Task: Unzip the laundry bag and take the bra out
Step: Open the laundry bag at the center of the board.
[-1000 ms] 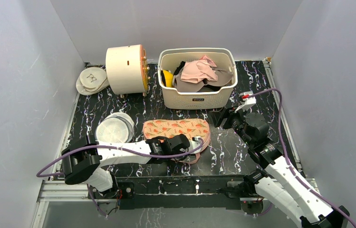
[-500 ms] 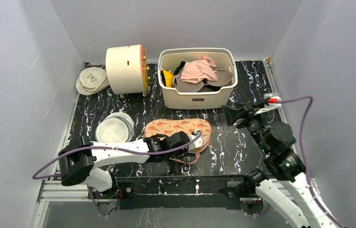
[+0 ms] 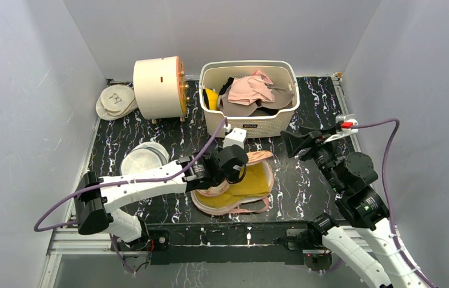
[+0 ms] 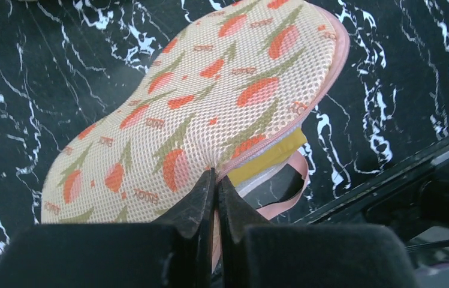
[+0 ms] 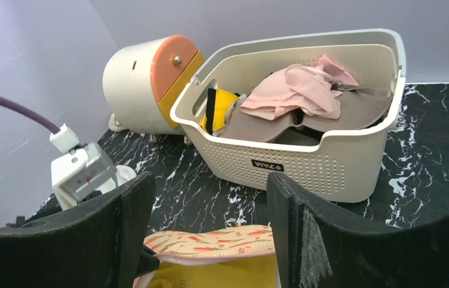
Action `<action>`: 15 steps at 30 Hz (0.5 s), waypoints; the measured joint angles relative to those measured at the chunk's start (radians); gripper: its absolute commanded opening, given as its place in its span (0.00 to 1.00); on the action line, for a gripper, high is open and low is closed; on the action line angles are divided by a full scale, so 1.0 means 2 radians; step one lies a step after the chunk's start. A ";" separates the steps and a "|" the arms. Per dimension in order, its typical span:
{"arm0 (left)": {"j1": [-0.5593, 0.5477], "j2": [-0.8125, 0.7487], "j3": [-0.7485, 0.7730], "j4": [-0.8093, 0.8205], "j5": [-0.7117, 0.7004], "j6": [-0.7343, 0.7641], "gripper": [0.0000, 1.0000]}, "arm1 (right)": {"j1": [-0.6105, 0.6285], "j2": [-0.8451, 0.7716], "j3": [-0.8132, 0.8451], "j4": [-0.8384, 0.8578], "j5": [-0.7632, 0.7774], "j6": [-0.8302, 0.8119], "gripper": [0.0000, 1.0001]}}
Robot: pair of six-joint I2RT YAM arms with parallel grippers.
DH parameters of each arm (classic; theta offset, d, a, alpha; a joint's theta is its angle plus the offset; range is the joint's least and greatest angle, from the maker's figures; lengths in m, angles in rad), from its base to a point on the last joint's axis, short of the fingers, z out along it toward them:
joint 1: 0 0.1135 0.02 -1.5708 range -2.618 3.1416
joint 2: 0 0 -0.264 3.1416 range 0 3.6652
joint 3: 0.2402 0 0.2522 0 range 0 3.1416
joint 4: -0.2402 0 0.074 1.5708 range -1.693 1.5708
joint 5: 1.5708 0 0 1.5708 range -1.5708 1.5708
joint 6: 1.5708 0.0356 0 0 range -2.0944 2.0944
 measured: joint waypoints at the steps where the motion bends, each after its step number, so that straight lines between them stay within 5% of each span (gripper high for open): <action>1: 0.003 0.000 0.005 -0.008 0.001 -0.021 0.00 | 0.000 0.004 -0.001 -0.001 -0.004 0.000 0.67; 15: 0.165 -0.075 -0.036 -0.065 0.080 -0.104 0.00 | 0.000 0.070 -0.035 -0.009 -0.074 0.016 0.71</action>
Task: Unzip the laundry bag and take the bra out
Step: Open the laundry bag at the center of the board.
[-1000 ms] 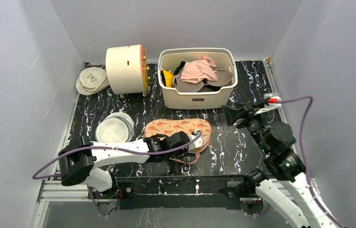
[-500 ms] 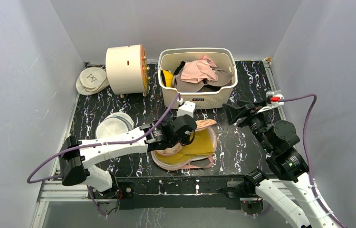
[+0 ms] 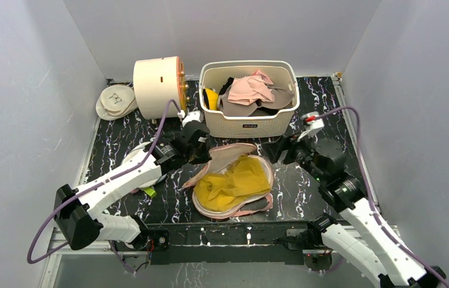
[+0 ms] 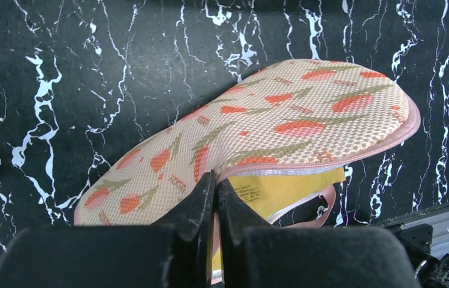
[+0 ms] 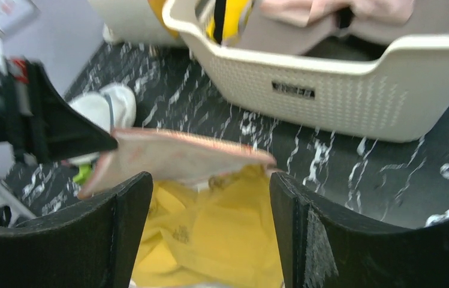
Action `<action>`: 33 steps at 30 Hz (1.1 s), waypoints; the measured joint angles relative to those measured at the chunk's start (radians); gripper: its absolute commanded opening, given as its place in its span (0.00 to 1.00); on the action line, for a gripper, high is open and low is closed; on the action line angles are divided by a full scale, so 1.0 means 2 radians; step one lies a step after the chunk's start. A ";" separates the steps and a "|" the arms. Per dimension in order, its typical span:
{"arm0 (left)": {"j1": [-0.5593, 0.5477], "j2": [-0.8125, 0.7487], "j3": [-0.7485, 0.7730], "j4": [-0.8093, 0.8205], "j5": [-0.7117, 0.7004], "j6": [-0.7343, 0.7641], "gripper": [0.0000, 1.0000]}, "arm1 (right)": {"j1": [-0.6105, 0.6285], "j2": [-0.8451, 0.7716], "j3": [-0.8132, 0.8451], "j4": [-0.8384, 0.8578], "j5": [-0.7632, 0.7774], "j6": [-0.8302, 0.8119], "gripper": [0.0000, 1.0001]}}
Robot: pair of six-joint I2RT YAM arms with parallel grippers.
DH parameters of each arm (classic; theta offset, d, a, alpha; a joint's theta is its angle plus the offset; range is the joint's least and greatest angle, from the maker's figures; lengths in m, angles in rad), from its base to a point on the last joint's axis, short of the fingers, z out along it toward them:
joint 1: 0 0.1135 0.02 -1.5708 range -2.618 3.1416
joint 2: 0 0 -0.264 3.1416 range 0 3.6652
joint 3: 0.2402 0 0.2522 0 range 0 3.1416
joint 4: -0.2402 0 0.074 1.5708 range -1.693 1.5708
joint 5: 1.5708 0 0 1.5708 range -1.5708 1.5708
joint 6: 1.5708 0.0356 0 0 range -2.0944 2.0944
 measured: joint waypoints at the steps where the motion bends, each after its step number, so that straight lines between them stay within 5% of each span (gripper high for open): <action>1: 0.010 -0.004 -0.004 -0.001 0.009 0.000 0.00 | 0.000 0.013 -0.008 -0.001 -0.009 0.003 0.71; 14: 0.137 0.000 -0.033 -0.021 0.076 0.046 0.02 | 0.000 0.167 -0.039 -0.004 -0.096 0.022 0.75; 17: 0.153 0.009 -0.031 -0.031 0.068 0.067 0.08 | -0.001 0.173 -0.046 0.006 -0.104 0.028 0.77; 28: 0.183 0.025 -0.047 -0.037 0.041 0.104 0.05 | -0.032 0.225 -0.058 0.048 -0.150 0.060 0.76; 33: 0.205 0.029 -0.076 -0.034 0.044 0.103 0.20 | -0.032 0.245 -0.057 0.057 -0.161 0.061 0.73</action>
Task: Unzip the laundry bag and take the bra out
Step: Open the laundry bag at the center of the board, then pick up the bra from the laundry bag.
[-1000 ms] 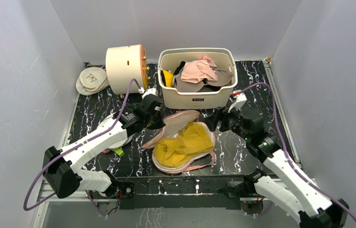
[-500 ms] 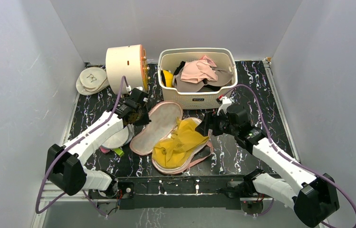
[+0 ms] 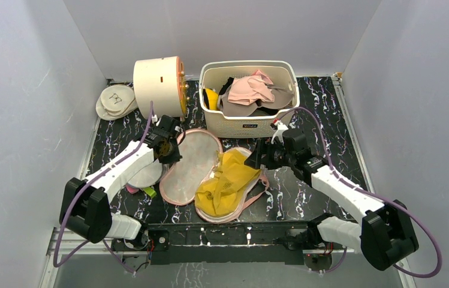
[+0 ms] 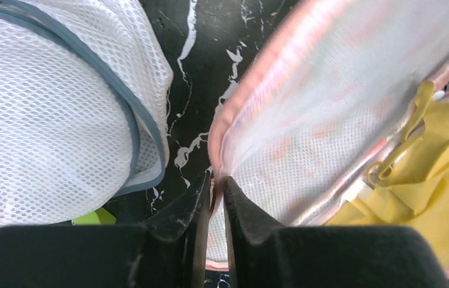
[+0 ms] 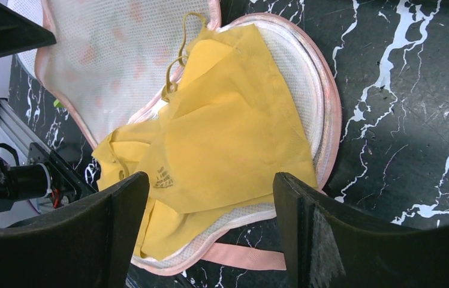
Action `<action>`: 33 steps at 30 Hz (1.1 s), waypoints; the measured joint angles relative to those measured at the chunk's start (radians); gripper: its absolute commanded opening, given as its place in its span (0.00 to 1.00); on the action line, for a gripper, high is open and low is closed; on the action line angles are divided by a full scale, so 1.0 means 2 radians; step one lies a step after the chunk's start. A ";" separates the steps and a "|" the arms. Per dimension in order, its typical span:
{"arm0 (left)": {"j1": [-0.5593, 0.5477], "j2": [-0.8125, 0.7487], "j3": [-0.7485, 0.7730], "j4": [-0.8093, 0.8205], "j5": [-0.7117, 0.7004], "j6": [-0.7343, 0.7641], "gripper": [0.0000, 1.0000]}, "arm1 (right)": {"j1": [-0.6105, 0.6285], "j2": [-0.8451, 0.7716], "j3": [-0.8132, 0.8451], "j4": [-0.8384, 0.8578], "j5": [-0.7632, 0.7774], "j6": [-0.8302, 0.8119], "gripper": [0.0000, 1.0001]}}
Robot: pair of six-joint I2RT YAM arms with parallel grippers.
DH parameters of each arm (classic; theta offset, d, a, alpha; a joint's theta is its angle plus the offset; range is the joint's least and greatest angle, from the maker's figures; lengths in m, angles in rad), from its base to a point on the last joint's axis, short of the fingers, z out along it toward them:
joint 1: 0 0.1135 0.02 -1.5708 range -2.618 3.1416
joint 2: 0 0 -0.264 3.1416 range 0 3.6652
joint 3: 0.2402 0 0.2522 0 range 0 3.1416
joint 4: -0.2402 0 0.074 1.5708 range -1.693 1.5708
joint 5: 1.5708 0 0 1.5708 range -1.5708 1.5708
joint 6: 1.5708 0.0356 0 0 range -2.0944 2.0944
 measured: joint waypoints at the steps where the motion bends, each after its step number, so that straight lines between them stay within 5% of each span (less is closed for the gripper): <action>1: 0.003 0.002 0.000 0.000 -0.004 0.000 0.28 | 0.000 0.004 0.001 0.001 0.000 -0.001 0.72; 4: 0.005 0.005 0.015 -0.013 -0.021 0.008 0.55 | -0.002 0.020 0.009 0.003 -0.004 -0.006 0.69; 13: 0.006 -0.024 0.149 -0.011 -0.055 0.062 0.91 | -0.054 0.062 0.033 0.009 -0.037 -0.027 0.63; 25: 0.006 -0.112 0.143 0.271 0.025 0.195 0.98 | -0.109 0.084 -0.006 0.018 -0.082 -0.032 0.56; 33: 0.005 -0.145 -0.043 0.400 0.042 0.235 0.98 | -0.112 0.105 -0.019 0.018 -0.104 -0.034 0.55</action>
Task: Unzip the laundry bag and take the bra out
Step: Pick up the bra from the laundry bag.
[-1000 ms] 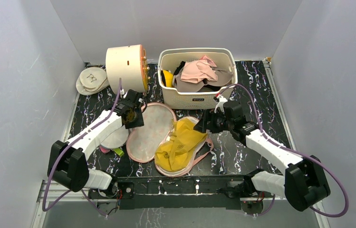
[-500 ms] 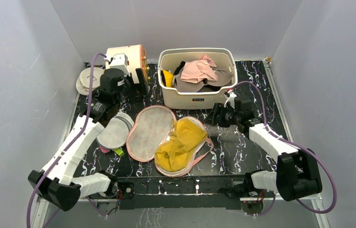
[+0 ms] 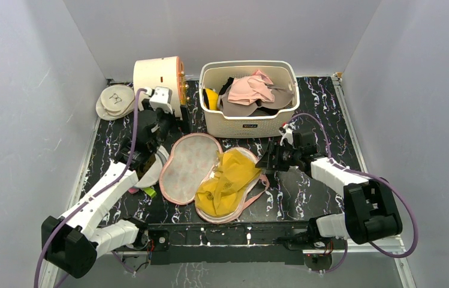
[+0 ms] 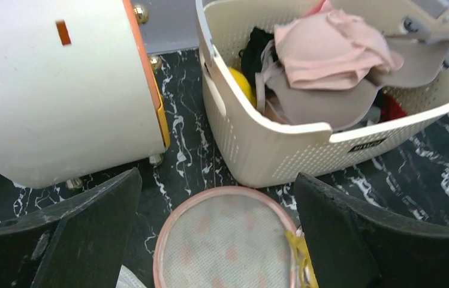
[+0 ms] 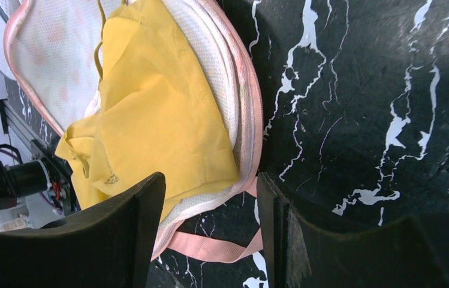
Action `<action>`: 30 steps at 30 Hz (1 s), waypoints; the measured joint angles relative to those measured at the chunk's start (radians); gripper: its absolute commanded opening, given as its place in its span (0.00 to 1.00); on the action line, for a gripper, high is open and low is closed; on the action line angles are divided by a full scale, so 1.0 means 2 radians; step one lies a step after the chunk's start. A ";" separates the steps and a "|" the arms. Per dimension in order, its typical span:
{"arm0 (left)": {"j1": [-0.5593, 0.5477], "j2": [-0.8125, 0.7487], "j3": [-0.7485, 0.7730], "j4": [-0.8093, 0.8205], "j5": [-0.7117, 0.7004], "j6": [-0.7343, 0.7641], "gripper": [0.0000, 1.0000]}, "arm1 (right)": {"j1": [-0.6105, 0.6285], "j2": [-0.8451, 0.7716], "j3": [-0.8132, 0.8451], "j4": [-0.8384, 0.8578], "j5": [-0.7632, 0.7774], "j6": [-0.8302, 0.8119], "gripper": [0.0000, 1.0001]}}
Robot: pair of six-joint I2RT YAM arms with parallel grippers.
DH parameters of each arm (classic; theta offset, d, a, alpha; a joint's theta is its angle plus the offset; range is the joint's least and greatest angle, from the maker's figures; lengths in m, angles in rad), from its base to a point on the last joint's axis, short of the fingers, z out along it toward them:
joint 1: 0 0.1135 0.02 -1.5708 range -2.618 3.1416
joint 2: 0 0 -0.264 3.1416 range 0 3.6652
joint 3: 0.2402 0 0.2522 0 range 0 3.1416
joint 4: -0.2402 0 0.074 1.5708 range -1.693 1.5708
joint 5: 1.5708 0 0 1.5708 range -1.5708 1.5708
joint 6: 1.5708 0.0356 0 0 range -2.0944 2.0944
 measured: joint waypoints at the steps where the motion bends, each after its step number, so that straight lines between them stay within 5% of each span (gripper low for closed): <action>1: -0.002 0.000 -0.011 0.000 0.002 0.004 0.98 | 0.000 0.001 -0.001 0.000 -0.002 0.000 0.55; 13: -0.016 -0.008 -0.019 0.030 -0.013 0.032 0.98 | 0.000 0.035 -0.015 0.019 -0.038 0.014 0.39; 24: -0.016 -0.007 -0.019 0.030 -0.016 0.034 0.98 | 0.001 0.033 -0.028 0.047 -0.040 0.034 0.47; 30: -0.016 0.001 -0.019 0.030 -0.017 0.034 0.98 | 0.001 0.031 -0.025 0.046 -0.022 0.032 0.37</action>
